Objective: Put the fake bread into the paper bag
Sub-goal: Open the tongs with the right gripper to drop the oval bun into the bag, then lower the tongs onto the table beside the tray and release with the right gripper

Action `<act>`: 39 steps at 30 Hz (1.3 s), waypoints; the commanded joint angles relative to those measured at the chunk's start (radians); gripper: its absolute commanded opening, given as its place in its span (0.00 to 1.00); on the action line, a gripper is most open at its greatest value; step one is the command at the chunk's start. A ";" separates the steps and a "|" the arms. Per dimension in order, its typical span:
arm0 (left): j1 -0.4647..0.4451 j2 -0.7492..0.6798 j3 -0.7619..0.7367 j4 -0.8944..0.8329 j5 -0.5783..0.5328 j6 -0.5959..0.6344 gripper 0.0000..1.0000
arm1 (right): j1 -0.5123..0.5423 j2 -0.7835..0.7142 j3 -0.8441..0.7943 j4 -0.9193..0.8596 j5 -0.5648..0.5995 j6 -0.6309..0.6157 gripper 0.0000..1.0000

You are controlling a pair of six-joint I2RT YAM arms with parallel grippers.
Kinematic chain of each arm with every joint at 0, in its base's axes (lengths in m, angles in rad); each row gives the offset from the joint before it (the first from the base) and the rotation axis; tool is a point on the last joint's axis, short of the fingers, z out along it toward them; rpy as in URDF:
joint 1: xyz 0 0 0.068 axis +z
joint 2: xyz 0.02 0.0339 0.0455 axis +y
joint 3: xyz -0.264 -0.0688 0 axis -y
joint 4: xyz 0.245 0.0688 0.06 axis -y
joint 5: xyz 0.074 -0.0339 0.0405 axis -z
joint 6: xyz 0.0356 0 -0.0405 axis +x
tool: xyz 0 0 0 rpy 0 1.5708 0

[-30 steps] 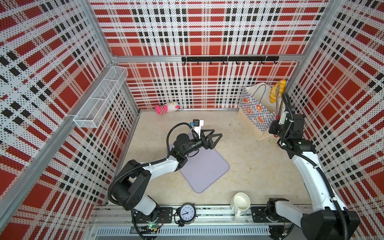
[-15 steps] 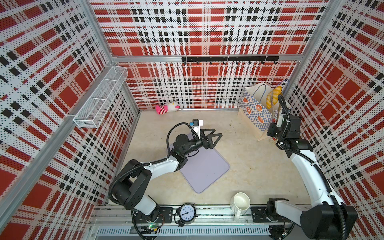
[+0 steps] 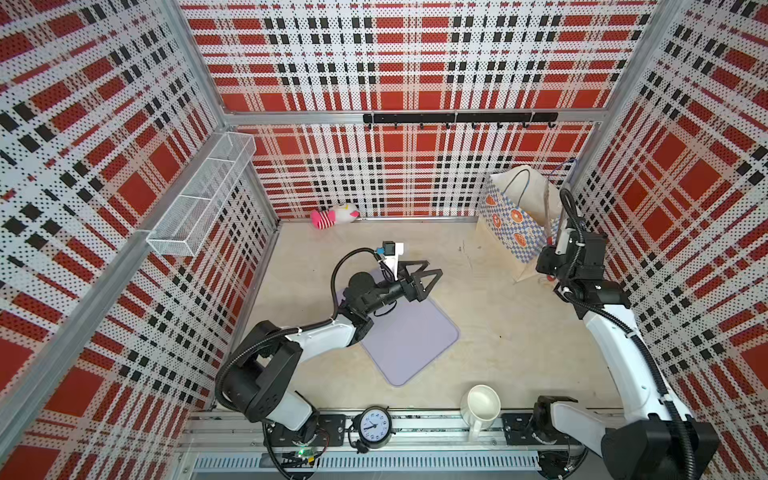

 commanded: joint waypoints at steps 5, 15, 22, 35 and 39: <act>0.005 -0.048 -0.026 0.037 0.000 -0.003 0.99 | -0.007 -0.051 0.007 0.025 -0.019 -0.006 0.30; 0.053 -0.209 -0.142 -0.085 -0.111 0.026 0.99 | -0.005 -0.273 -0.078 0.140 -0.315 0.103 0.24; 0.085 -0.379 -0.208 -0.277 -0.211 0.108 1.00 | 0.167 -0.256 -0.136 0.127 -0.442 0.054 0.24; 0.205 -0.604 -0.359 -0.485 -0.316 0.086 1.00 | 0.397 0.034 -0.257 0.038 -0.278 0.031 0.26; 0.206 -0.588 -0.373 -0.483 -0.281 0.082 0.99 | 0.398 0.127 -0.275 0.053 -0.262 0.029 0.26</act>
